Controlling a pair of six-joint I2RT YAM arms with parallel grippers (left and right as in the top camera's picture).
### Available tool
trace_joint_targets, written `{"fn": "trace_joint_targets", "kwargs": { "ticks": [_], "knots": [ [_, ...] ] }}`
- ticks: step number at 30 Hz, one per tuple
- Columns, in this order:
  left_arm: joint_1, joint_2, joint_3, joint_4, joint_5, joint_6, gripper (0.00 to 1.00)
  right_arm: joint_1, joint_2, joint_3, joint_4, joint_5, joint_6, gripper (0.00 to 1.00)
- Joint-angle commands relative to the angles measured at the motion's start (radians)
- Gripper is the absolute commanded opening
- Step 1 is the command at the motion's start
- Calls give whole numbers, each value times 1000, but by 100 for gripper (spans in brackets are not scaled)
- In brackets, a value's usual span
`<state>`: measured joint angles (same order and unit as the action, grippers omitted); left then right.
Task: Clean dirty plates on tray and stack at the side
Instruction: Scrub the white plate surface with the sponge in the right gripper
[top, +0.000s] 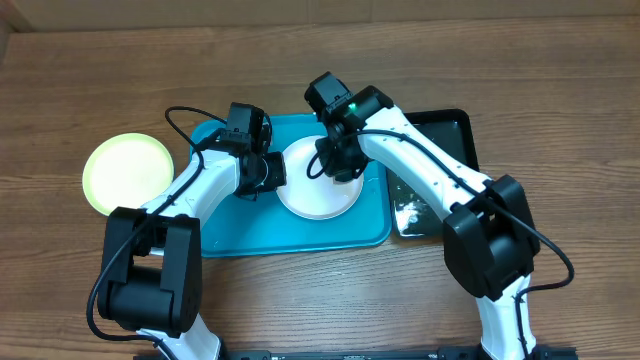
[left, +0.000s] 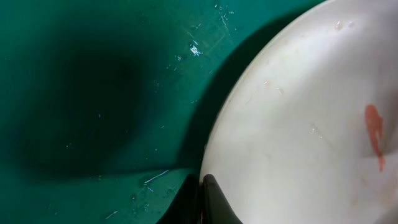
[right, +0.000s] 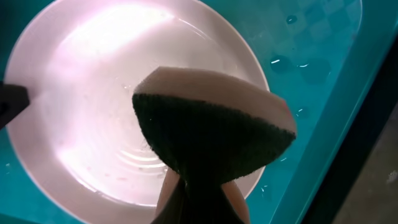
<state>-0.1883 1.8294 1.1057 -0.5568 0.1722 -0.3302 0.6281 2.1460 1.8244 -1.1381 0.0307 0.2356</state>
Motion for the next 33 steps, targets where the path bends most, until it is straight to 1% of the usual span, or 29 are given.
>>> {"fn": "trace_joint_targets", "kwargs": {
  "ticks": [1,9,19,22,28,30,33],
  "knots": [
    [-3,15,-5,3,13,9,4,-3,23,-6,16,42,4,4],
    [-3,15,-5,2,13,9,4,-14,58,-6,30,51,3,4],
    [-3,15,-5,1,13,9,4,-35,158,-6,50,74,5,4],
    [-3,15,-5,2,13,9,4,-39,175,-6,46,5,2,4],
    [-3,14,-5,4,13,9,4,-25,176,-6,52,-290,-6,4],
    [-3,15,-5,4,13,9,4,-8,176,-6,63,-333,-7,3],
    [-3,15,-5,4,13,9,4,25,176,-6,87,-340,-7,4]
  ]
}}
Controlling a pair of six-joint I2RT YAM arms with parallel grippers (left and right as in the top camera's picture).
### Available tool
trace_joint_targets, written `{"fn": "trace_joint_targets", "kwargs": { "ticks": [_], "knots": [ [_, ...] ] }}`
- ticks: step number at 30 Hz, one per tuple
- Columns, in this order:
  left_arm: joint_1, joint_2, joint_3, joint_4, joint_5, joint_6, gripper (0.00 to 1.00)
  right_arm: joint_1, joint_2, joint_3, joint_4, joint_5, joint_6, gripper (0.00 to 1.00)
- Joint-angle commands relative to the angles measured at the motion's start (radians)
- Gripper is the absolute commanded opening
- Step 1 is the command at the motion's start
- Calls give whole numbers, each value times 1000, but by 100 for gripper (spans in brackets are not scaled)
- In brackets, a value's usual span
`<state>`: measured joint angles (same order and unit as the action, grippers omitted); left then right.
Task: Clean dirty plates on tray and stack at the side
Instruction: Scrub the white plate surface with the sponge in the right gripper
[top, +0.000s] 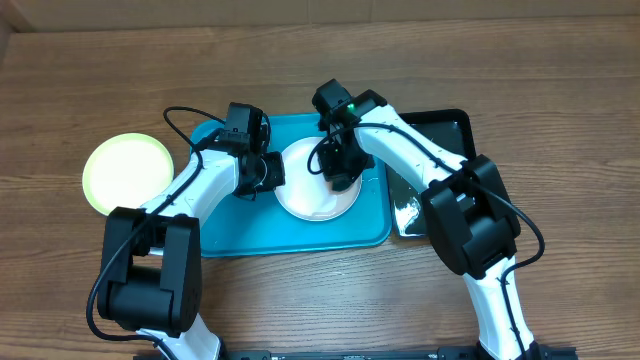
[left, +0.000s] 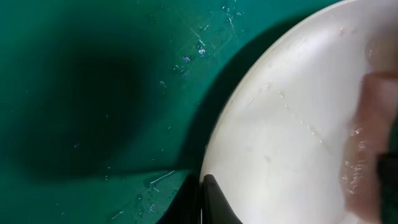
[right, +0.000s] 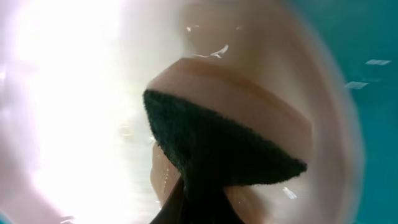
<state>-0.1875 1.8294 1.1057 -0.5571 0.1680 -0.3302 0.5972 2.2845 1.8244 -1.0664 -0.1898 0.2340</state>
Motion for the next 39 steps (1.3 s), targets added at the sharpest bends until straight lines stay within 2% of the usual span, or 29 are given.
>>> {"fn": "trace_joint_targets", "kwargs": {
  "ticks": [1,7,18,22,29,39],
  "knots": [
    [-4,14,-4,4,17,9,4,66,38,-6,23,-119,-5,4],
    [-4,14,-4,4,17,9,4,80,35,43,10,-127,-45,4],
    [-3,15,-4,4,16,9,4,-71,-44,336,-287,-124,-114,4],
    [-3,14,-5,4,16,9,4,-149,-70,339,-390,-79,-135,4],
    [-3,15,-5,4,16,9,4,-267,-67,303,-505,148,-130,4],
    [-3,14,-4,1,17,9,4,-381,-66,121,-444,198,-130,4]
  ]
}}
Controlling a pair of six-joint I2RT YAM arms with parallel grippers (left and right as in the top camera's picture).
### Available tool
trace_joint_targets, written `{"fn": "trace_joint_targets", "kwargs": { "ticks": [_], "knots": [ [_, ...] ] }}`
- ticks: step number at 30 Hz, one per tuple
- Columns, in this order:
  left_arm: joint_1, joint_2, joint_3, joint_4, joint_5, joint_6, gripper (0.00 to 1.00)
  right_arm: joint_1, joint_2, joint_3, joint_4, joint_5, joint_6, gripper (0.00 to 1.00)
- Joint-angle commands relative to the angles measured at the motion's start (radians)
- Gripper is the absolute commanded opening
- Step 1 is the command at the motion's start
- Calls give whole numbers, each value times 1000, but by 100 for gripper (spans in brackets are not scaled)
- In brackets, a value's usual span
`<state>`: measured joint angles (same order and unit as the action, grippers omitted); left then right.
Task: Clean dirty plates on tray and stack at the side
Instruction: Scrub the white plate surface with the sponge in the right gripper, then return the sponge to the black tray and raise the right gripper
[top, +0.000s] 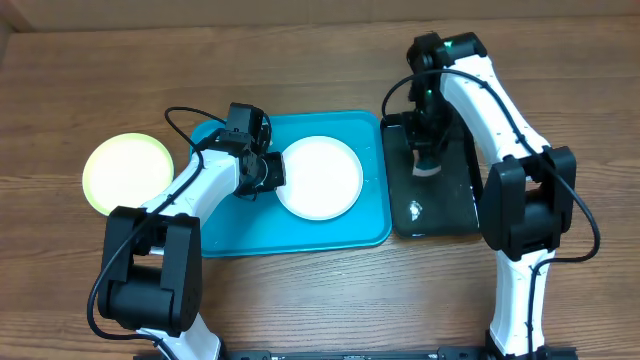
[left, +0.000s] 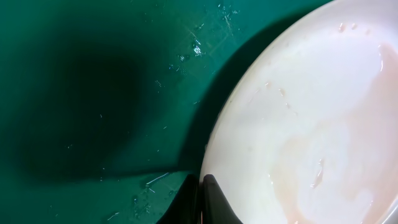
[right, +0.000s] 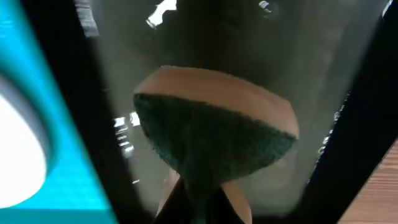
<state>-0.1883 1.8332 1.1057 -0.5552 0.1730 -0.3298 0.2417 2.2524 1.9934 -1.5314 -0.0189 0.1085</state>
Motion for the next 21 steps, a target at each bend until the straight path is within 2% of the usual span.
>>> {"fn": "trace_joint_targets", "kwargs": {
  "ticks": [1,7,8,9,10,12,17,21],
  "knots": [
    [-3,11,-5,-1,12,9,4,-34,-34,-69,33,29,-5,4],
    [-3,11,-4,-1,12,8,4,-61,-34,-176,117,63,-5,6],
    [-3,11,-5,-1,12,8,4,-64,-34,-177,118,63,-5,10],
    [-3,11,-5,-1,12,8,4,-67,-34,-177,118,63,-5,20],
    [-3,11,-5,0,12,8,4,-68,-35,-174,121,62,-5,34],
    [-3,11,-5,1,12,8,4,-68,-35,-159,115,62,-5,46],
    [-3,11,-4,0,11,9,6,-72,-36,-79,81,51,-5,54],
    [-3,11,-5,-11,11,9,15,-108,-36,6,52,51,-4,64]
  ]
}}
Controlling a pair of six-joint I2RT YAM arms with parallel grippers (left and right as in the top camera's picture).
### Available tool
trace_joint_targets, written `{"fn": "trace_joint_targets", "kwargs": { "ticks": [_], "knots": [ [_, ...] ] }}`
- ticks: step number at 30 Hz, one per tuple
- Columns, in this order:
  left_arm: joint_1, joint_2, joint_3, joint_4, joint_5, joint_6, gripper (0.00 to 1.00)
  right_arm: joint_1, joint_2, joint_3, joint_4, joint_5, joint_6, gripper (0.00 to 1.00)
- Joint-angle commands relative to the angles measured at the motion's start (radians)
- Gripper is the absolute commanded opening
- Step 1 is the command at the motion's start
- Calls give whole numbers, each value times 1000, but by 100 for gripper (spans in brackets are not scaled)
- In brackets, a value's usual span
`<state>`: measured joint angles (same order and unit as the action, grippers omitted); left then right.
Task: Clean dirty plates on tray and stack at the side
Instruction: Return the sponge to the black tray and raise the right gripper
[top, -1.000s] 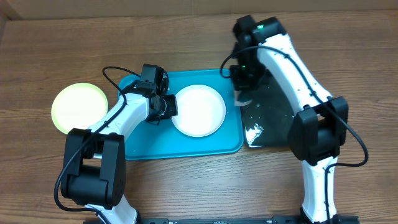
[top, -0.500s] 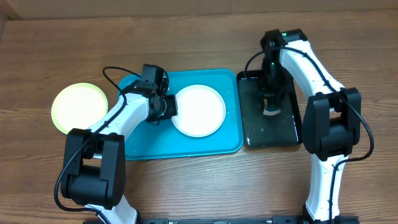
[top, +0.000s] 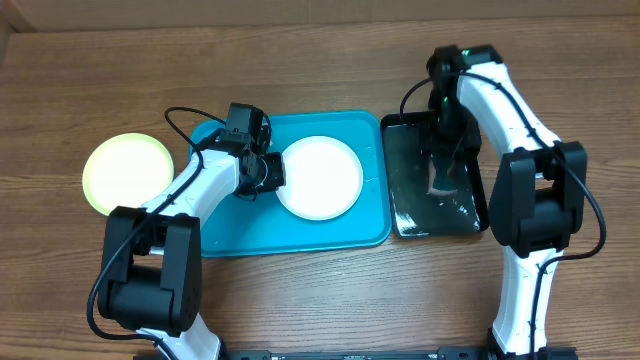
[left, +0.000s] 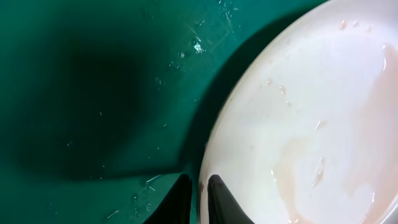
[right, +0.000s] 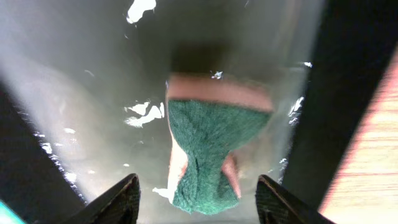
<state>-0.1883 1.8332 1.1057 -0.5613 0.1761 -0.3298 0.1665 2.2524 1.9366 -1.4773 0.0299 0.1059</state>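
A white plate (top: 318, 178) lies on the teal tray (top: 300, 232); in the left wrist view the plate (left: 311, 112) carries a thin pinkish wet film. My left gripper (left: 198, 178) sits at the plate's left rim, its fingers a little apart with the rim between them. My right gripper (right: 198, 179) hangs open over the black water tray (top: 410, 160). The green and pink sponge (right: 208, 149) lies loose in the water between the spread fingers. A yellow-green plate (top: 127, 172) rests on the table at the left.
The black water tray (right: 74, 81) stands right against the teal tray's right edge, its dark wall near the wooden table (right: 379, 143). Cables run along both arms above the trays.
My right gripper has opened and let the sponge drop into the black tray, further toward its near end. The left fingers have parted slightly at the plate's rim.
My right gripper held the sponge over the white plate, which had a red smear, while my left pinched its rim. Then the sponge was pressed on the plate. Then the smear was gone and the sponge was over the black tray, where it now lies released.
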Motion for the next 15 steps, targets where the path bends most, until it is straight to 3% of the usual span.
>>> {"fn": "trace_joint_targets", "kwargs": {
  "ticks": [1,9,12,15],
  "knots": [
    [-3,11,-5,-8,8,9,17,-51,-36,80,-2,3,3,67],
    [-3,11,-25,5,0,9,19,-221,-36,98,5,-31,55,77],
    [-3,11,-26,6,-4,9,19,-283,-36,98,-2,-31,55,100],
    [-3,11,-38,18,-4,9,19,-333,-36,97,-6,-31,55,100]
  ]
}}
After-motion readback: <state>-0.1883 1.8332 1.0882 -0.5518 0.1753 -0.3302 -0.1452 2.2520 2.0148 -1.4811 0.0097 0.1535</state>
